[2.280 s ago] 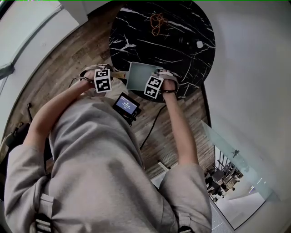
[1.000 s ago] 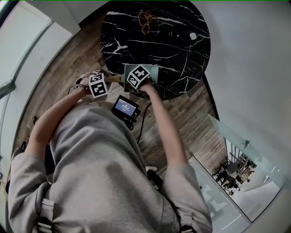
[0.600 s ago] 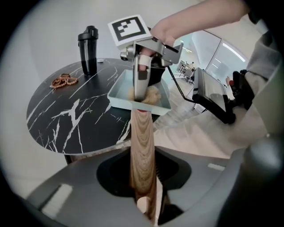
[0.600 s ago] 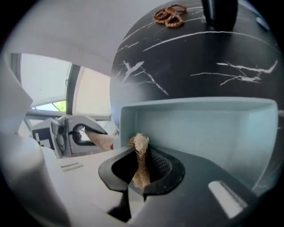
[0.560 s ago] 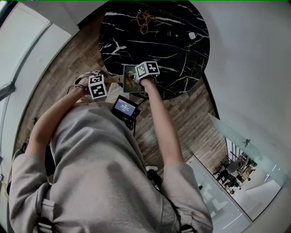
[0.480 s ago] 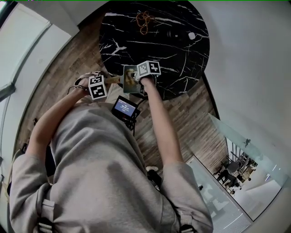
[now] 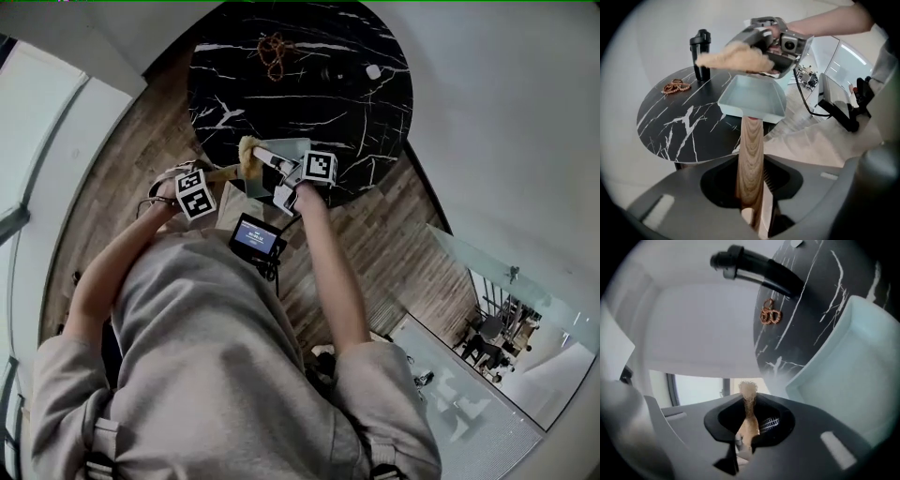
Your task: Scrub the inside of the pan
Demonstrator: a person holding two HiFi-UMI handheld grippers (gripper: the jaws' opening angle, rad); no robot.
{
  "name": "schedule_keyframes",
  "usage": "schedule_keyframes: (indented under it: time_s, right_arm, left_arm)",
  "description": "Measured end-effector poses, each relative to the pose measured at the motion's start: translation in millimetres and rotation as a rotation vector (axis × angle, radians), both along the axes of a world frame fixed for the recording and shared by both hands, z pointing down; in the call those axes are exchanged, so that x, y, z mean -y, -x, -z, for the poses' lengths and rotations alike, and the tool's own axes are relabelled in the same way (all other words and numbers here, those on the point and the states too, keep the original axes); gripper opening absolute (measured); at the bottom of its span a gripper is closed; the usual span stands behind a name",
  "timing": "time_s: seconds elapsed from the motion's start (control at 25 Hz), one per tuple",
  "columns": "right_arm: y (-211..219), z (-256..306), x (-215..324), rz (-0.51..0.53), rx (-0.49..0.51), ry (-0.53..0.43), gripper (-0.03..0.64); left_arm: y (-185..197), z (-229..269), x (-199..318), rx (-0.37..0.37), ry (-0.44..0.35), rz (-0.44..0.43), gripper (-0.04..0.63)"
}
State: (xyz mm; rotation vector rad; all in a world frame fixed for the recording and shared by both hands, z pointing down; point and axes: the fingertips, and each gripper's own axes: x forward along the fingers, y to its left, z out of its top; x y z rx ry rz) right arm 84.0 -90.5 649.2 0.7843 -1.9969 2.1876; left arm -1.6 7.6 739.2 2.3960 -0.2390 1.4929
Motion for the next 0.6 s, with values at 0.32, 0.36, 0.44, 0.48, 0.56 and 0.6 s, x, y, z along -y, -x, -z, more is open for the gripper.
schedule_keyframes:
  time_s: [0.32, 0.36, 0.44, 0.48, 0.56, 0.6]
  right_arm:
    - [-1.0, 103.8, -14.3, -0.126, 0.045, -0.364, 0.048]
    - [-6.4, 109.6, -17.2, -0.175, 0.040, -0.378, 0.048]
    - [-18.4, 125.2, -21.6, -0.252, 0.007, -0.446, 0.048]
    - [-25.6, 135.4, -24.9, -0.280, -0.020, -0.494, 0.049]
    - [-42.5, 159.3, -35.6, -0.330, -0.072, -0.594, 0.049]
    - [-52.3, 171.6, -42.6, -0.360, -0.092, -0.642, 0.049]
  left_arm:
    - [-7.1, 69.6, 37.7, -0.331, -0.139, 0.230, 0.219]
    - [-7.4, 85.6, 46.8, -0.379, -0.167, 0.267, 0.218]
    - [-12.0, 122.8, 61.3, -0.471, -0.228, 0.312, 0.205]
    - [-17.6, 140.7, 64.0, -0.506, -0.263, 0.308, 0.194]
    - [-33.1, 174.6, 62.4, -0.554, -0.343, 0.265, 0.170]
    - [-40.9, 191.5, 59.9, -0.572, -0.385, 0.244, 0.162]
